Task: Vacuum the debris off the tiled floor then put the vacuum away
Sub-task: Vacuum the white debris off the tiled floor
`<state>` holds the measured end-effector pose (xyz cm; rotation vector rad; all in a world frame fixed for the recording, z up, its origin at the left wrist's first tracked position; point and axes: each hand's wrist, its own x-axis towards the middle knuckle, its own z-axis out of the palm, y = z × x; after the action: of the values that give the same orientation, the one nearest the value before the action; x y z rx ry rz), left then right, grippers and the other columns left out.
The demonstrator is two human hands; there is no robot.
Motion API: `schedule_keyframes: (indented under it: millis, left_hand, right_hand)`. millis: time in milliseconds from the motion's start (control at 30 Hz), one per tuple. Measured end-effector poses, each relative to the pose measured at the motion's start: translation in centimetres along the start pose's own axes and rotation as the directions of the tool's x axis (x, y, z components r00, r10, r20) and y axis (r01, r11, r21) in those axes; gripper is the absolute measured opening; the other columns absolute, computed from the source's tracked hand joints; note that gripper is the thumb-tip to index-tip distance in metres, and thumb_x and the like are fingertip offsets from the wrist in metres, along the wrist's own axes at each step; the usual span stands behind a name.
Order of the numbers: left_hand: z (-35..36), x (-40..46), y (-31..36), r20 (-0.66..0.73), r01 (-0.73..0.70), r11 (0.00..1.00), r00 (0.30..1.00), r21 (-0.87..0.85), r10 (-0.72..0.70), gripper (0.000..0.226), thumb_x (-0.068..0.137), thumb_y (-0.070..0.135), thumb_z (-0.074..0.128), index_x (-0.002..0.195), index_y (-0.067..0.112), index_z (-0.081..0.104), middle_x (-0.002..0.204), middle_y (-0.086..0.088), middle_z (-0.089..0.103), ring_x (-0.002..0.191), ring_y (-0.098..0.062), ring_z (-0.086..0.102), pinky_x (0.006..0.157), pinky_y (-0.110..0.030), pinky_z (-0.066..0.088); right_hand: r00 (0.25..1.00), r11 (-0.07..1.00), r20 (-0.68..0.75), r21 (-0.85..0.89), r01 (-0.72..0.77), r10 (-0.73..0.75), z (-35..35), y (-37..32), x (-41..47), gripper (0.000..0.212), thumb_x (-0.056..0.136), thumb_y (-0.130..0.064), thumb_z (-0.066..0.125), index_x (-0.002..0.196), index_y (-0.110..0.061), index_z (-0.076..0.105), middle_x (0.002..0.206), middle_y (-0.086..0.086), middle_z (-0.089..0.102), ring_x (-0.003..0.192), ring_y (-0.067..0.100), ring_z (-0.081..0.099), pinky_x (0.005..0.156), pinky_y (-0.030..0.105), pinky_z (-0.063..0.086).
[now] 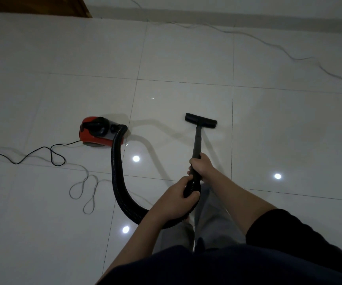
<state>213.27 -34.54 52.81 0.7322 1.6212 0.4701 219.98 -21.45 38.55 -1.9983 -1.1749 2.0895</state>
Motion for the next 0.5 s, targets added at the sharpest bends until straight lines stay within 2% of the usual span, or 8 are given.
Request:
schedule_keyframes:
  millis: [67,167,300,400,500]
  left_hand:
    - [-0.1,0.3,0.0,0.000,-0.001,1.000,1.000,-0.005,0.001,0.055,0.096,0.031,0.051,0.147,0.027,0.031,0.102,0.001,0.062,0.059,-0.011,0.061,0.073,-0.041,0.057]
    - [-0.3,0.8,0.4,0.003,0.001,1.000,1.000,0.002,-0.001,0.054,0.096,0.030,0.050,0.147,0.026,0.031,0.097,0.005,0.061,0.059,-0.012,0.062,0.073,-0.040,0.058]
    - [-0.6,1.7,1.3,0.013,0.000,1.000,1.000,-0.028,0.001,0.052,0.096,0.027,0.049,0.145,0.026,0.032,0.092,0.007,0.061,0.049,-0.013,0.061,0.066,-0.041,0.059]
    - [-0.7,2.5,2.4,0.015,-0.002,0.999,1.000,-0.037,0.002,0.052,0.096,0.026,0.049,0.146,0.024,0.032,0.091,0.006,0.060,0.049,-0.013,0.061,0.063,-0.039,0.059]
    - [-1.0,3.5,3.8,0.000,0.002,0.998,1.000,-0.066,-0.002,0.049,0.096,0.026,0.050,0.143,0.028,0.036,0.092,0.004,0.063,0.054,-0.019,0.062,0.064,-0.044,0.059]
  right_hand:
    - [1.000,1.000,-0.002,0.015,0.004,-0.004,0.0,-0.1,0.2,0.015,0.093,0.001,0.045,0.107,-0.006,0.044,0.072,0.014,0.050,0.055,0.024,0.052,0.054,0.035,0.050]
    - [1.000,1.000,-0.002,0.017,0.011,-0.011,-0.1,-0.7,0.4,0.014,0.092,0.002,0.045,0.103,-0.006,0.044,0.071,0.014,0.049,0.055,0.023,0.051,0.055,0.035,0.050]
    - [1.000,1.000,0.008,0.006,0.015,-0.015,-0.6,-1.6,1.2,0.016,0.092,0.000,0.046,0.107,-0.007,0.044,0.072,0.013,0.051,0.055,0.023,0.053,0.059,0.037,0.051]
    - [1.000,1.000,0.009,0.016,0.026,-0.026,-1.2,-2.6,1.9,0.016,0.093,-0.001,0.047,0.108,-0.006,0.044,0.074,0.013,0.052,0.057,0.024,0.054,0.063,0.039,0.052]
    - [1.000,0.999,-0.004,0.041,0.026,-0.025,-1.9,-3.8,2.6,0.018,0.093,-0.001,0.047,0.111,-0.006,0.043,0.075,0.014,0.051,0.056,0.024,0.054,0.057,0.037,0.051]
